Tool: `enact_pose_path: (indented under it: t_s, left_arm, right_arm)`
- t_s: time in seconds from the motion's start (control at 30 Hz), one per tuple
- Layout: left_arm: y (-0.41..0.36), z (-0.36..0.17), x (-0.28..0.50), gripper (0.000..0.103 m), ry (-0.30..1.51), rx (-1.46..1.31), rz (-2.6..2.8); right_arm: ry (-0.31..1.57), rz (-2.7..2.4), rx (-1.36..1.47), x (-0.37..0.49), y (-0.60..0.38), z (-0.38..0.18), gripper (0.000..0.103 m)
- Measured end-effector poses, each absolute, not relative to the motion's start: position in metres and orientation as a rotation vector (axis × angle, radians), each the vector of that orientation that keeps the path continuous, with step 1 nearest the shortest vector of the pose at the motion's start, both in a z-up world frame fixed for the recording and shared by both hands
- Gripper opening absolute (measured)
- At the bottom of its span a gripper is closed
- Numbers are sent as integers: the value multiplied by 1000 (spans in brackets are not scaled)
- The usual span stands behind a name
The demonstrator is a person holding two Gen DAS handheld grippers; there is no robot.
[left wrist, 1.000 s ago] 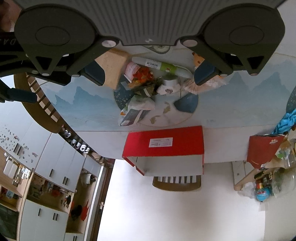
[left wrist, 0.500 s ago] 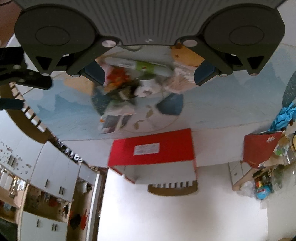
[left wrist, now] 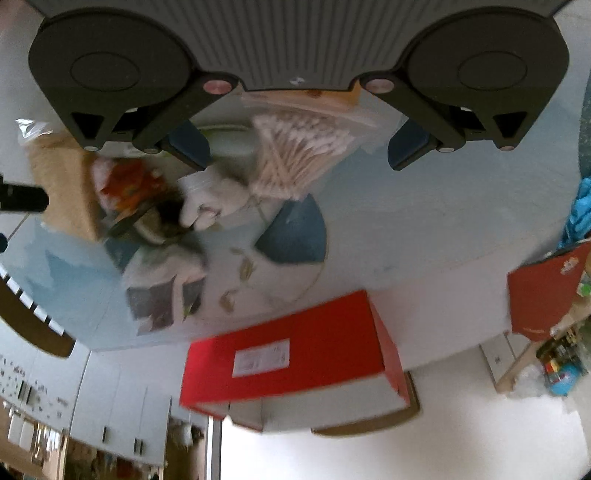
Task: Organize objects
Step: 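Grasp the bag of cotton swabs with the left gripper while the right grasps the bagged bread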
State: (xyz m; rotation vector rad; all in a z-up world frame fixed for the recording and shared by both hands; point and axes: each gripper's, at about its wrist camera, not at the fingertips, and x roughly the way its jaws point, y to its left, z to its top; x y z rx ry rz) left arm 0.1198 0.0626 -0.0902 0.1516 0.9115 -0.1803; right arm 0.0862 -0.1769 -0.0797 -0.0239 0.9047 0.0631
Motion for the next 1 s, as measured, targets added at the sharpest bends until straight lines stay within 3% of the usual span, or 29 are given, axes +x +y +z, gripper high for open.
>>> enact_pose_path:
  t_s: [0.53, 0.8, 1.0]
  left_arm:
    - [83, -116, 160, 101, 1029, 139, -269]
    - [91, -120, 171, 75, 1071, 62, -300]
    - [85, -121, 171, 59, 1050, 124, -326]
  right_arm:
    - [1102, -164, 176, 128, -180, -123, 102]
    - [1158, -223, 305, 133, -190, -131, 99]
    - [1151, -228, 304, 137, -188, -129, 87]
